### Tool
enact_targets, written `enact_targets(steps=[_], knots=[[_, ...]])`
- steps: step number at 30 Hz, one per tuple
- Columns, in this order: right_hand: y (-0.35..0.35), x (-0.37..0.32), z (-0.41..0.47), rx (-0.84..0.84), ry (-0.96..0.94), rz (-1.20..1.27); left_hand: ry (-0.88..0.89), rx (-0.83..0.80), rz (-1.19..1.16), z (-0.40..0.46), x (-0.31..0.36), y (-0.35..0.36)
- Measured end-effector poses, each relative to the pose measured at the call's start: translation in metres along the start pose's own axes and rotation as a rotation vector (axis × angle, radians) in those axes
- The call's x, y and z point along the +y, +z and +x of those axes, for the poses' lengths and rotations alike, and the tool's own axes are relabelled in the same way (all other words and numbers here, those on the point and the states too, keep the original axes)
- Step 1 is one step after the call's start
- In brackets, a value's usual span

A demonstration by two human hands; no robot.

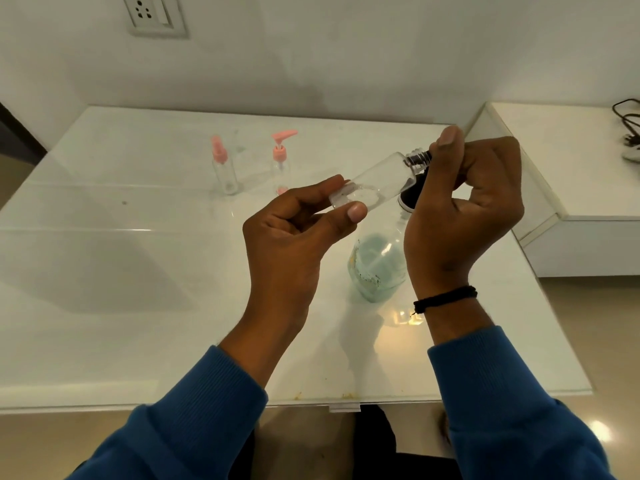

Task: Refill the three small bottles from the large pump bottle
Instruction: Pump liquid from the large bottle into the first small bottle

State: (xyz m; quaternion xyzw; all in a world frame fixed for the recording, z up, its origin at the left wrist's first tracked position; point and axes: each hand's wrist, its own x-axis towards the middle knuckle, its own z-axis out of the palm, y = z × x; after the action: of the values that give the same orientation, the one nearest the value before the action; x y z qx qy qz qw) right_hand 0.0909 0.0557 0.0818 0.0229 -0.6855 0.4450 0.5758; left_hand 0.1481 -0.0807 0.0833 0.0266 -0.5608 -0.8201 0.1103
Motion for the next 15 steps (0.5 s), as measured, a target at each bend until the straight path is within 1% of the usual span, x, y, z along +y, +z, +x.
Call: enact_targets(steps=[15], knots=[[0.0006,-0.0019,0.0050,0.016,0.002,0.006,0.006,-0.013,-0.029,0.0001,0.0010,0.0008]])
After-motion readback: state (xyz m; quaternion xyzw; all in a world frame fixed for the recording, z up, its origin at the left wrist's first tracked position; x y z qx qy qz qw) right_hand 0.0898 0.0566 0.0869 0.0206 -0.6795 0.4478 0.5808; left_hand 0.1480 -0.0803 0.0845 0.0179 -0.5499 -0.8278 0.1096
